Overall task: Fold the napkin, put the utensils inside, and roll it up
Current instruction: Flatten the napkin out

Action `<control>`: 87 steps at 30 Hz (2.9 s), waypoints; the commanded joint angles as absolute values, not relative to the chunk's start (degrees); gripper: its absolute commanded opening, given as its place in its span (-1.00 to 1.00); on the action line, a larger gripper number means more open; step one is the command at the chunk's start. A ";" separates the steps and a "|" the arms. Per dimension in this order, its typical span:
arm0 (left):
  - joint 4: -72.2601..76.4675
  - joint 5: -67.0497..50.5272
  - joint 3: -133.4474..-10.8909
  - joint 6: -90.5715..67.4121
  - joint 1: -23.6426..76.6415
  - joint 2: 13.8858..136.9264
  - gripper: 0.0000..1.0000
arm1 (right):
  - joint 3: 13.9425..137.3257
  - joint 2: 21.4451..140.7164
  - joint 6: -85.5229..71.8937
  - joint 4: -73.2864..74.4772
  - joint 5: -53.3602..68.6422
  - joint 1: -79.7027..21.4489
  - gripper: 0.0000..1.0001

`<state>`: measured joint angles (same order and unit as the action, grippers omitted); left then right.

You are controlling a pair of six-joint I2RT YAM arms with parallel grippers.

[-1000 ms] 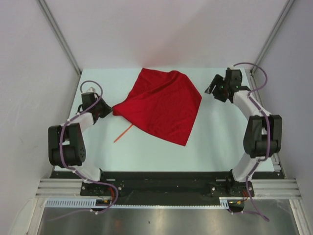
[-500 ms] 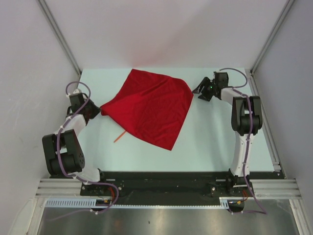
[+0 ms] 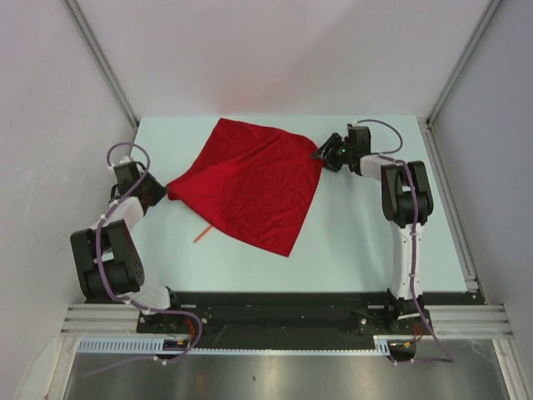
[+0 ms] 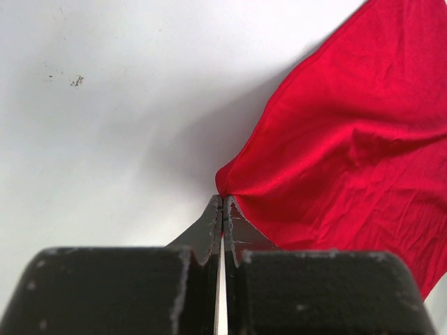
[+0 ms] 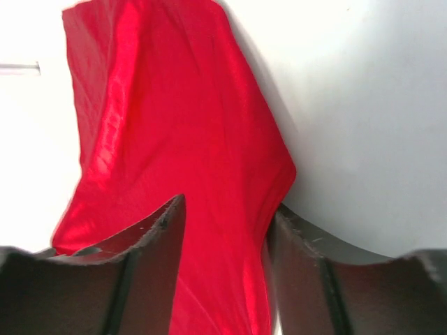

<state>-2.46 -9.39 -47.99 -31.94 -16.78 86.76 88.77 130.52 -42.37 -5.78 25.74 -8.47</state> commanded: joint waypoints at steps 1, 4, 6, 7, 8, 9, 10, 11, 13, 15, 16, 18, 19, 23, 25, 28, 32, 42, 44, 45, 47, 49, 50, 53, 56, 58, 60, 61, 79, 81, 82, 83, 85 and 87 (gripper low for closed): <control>-0.26 -10.99 -47.64 -31.90 -17.31 86.31 -1.00 | 89.65 133.85 -47.98 -12.63 25.05 -8.44 0.01; 1.39 -12.56 -47.64 -32.17 -17.31 87.62 -1.00 | 90.00 134.91 -50.35 -15.28 24.18 -8.17 -0.38; 1.84 -14.06 -47.99 -32.26 -17.05 89.29 -0.99 | 89.48 134.83 -51.24 -16.25 23.21 -7.30 -0.91; 1.93 -14.76 -48.51 -32.17 -16.88 89.91 -1.00 | 89.21 134.65 -51.68 -16.78 22.77 -6.86 -1.00; 1.76 -14.68 -48.86 -31.73 -16.09 90.52 -1.00 | 89.12 134.13 -51.68 -16.79 22.42 -6.51 -1.00; 0.89 -14.24 -49.30 -31.47 -15.56 90.96 -1.00 | 88.69 133.77 -51.51 -16.70 21.98 -5.29 -1.00; 0.44 -13.37 -50.35 -30.77 -14.86 91.92 -0.99 | 88.07 133.33 -50.81 -16.53 21.80 -4.84 -1.00; 0.35 -13.27 -50.80 -30.41 -13.37 92.37 -1.00 | 87.46 132.20 -50.28 -16.26 21.62 -4.14 -1.00; 0.44 -13.01 -51.76 -29.80 -11.61 93.25 -1.00 | 85.44 130.70 -49.05 -15.39 21.10 -2.12 -1.00; -1.75 -12.22 -52.47 -29.45 -9.15 93.95 -1.00 | 83.86 128.07 -46.85 -14.77 20.40 -0.80 -1.00; -1.93 -11.96 -52.91 -29.27 -7.57 94.13 -0.99 | 82.80 127.10 -46.15 -14.24 20.22 1.12 -1.00; -1.76 -12.04 -52.82 -29.35 -5.98 94.48 -1.00 | 80.43 124.21 -43.69 -13.19 19.08 2.63 -1.00; -1.76 -11.95 -52.91 -29.27 -4.15 94.57 -1.00 | 79.72 123.41 -42.90 -11.88 18.55 3.33 -1.00; -2.02 -11.51 -54.66 -28.92 -0.44 96.50 -1.00 | 77.44 119.28 -37.72 -7.92 15.04 6.50 -1.00; -1.85 -11.86 -55.80 -28.92 2.17 97.20 -1.00 | 76.99 117.09 -34.46 -5.29 12.23 6.85 -1.00; -2.46 -11.69 -57.39 -28.48 3.86 98.79 -1.00 | 76.82 114.97 -31.91 -1.60 8.01 7.03 -0.87; -3.43 -11.34 -58.01 -28.04 4.22 99.76 -0.78 | 77.61 114.17 -30.41 2.45 6.24 7.29 -0.12; -0.97 -12.04 -56.34 -28.48 4.31 97.38 -0.36 | 76.56 106.10 -25.23 10.63 -5.69 4.05 0.44; -0.79 -12.22 -56.25 -28.48 4.31 97.91 -0.36 | 73.85 104.07 -24.70 10.02 -4.32 1.25 0.44; -0.62 -12.22 -56.08 -28.56 4.31 98.08 -0.36 | 72.96 102.32 -25.48 10.19 -3.87 0.27 0.44; -0.27 -12.65 -55.90 -28.65 4.31 98.44 -0.36 | 70.59 100.38 -26.36 10.46 -3.60 -4.71 0.43; -0.26 -12.83 -55.55 -28.83 4.31 98.79 -0.36 | 66.63 97.57 -26.81 10.46 -4.74 -9.03 0.43; -0.26 -12.83 -55.37 -28.83 4.31 98.88 -0.36 | 65.75 96.78 -27.07 10.89 -5.62 -13.32 0.43; -0.26 -13.09 -55.11 -28.83 4.31 98.96 -0.42 | 63.02 95.28 -27.60 14.23 -6.23 -19.05 0.42; 1.39 -12.92 -54.76 -28.83 4.31 98.96 -0.46 | 60.83 93.35 -28.30 19.67 -8.95 -26.95 0.42; 1.58 -12.83 -54.84 -28.83 4.31 99.23 -0.49 | 58.46 91.51 -29.35 21.00 -10.19 -29.26 0.43; 1.84 -12.75 -54.67 -28.92 4.31 99.23 -0.49 | 56.52 90.27 -30.41 21.88 -10.63 -31.71 0.43; 2.37 -13.09 -54.49 -29.00 4.31 99.05 -0.49 | 54.69 89.22 -31.45 22.23 -11.07 -32.25 0.43; 6.41 -11.87 -49.22 -29.44 5.10 94.49 0.47 | 36.39 76.47 -43.76 26.10 -4.83 -36.30 0.43; 6.77 -11.43 -48.25 -29.44 5.10 93.26 0.51 | 35.43 74.71 -45.08 27.68 -5.01 -37.44 0.43; 6.85 -11.43 -47.99 -29.53 5.10 92.99 0.51 | 35.33 73.31 -46.39 28.38 -5.27 -37.88 0.43; 6.94 -11.51 -47.29 -29.53 5.10 92.73 0.51 | 35.16 72.60 -47.10 29.95 -5.53 -39.19 0.43; 7.29 -11.69 -46.50 -29.53 5.10 91.85 0.51 | 34.72 70.94 -49.12 31.80 -6.59 -40.51 0.43; 7.21 -11.34 -45.36 -29.62 5.10 91.32 0.50 | 34.45 69.97 -50.36 32.60 -7.12 -41.83 0.43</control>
<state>5.21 -12.10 -47.07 -29.50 4.67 94.45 35.33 72.84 -45.10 26.74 -5.63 -39.38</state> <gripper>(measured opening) 0.756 0.712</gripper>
